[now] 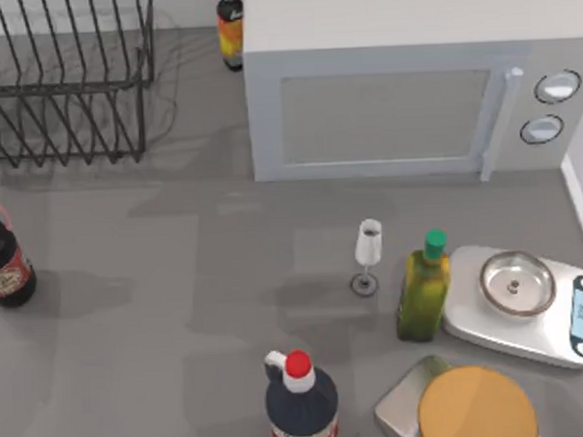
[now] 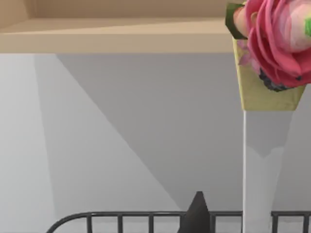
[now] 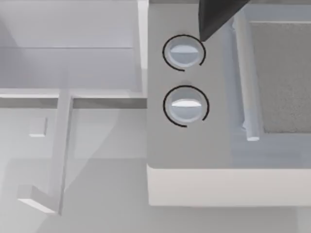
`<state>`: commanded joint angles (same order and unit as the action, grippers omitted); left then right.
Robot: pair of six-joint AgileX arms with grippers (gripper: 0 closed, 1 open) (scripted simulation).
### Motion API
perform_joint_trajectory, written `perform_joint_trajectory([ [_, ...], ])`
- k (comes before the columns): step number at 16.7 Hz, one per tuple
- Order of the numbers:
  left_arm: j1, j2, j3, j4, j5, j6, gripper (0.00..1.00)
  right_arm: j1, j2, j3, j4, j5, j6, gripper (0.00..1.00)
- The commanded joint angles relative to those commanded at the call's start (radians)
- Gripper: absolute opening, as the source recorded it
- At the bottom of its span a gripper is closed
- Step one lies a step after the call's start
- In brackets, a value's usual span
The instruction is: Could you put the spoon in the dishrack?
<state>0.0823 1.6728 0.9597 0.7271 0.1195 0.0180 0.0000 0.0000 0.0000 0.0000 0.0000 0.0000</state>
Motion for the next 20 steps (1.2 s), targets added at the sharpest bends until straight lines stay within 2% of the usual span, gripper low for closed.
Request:
perform_joint_trajectory([
  [3, -0.014, 0.074, -0.032, 0.093, -0.012, -0.002, 0.00, 0.000, 0.000, 0.000, 0.000, 0.000, 0.000, 1.00],
  [8, -0.016, 0.083, -0.036, 0.103, -0.014, -0.002, 0.00, 0.000, 0.000, 0.000, 0.000, 0.000, 0.000, 1.00],
  [20, -0.016, 0.083, -0.036, 0.103, -0.014, -0.002, 0.90, 0.000, 0.000, 0.000, 0.000, 0.000, 0.000, 1.00],
])
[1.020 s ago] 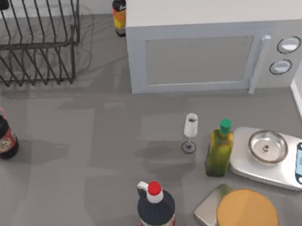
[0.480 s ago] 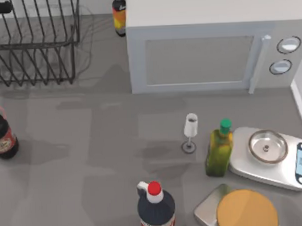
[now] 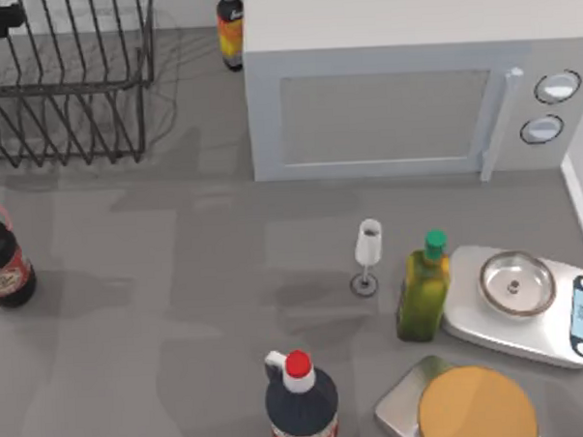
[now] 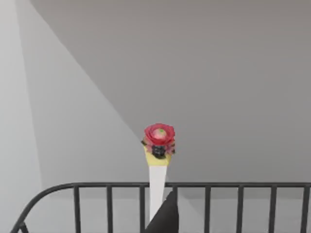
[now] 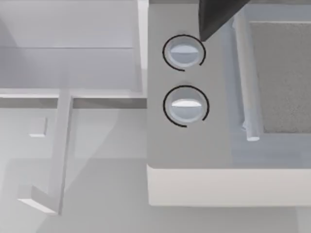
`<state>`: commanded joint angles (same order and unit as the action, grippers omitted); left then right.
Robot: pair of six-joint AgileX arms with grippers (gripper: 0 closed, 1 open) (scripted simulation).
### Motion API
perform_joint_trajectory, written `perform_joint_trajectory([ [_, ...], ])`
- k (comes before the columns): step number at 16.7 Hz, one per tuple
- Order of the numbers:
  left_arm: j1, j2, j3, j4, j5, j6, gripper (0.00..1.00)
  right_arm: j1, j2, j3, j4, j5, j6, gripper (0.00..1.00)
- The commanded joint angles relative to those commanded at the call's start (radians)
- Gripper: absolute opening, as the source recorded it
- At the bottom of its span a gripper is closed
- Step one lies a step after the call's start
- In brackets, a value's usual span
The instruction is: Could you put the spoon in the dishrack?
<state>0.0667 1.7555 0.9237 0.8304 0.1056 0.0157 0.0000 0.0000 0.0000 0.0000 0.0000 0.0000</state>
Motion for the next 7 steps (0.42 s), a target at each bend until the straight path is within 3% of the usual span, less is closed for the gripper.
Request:
perform_joint_trajectory([
  [2, 0.000, 0.000, 0.000, 0.000, 0.000, 0.000, 1.00, 0.000, 0.000, 0.000, 0.000, 0.000, 0.000, 1.00],
  [7, 0.000, 0.000, 0.000, 0.000, 0.000, 0.000, 1.00, 0.000, 0.000, 0.000, 0.000, 0.000, 0.000, 1.00],
])
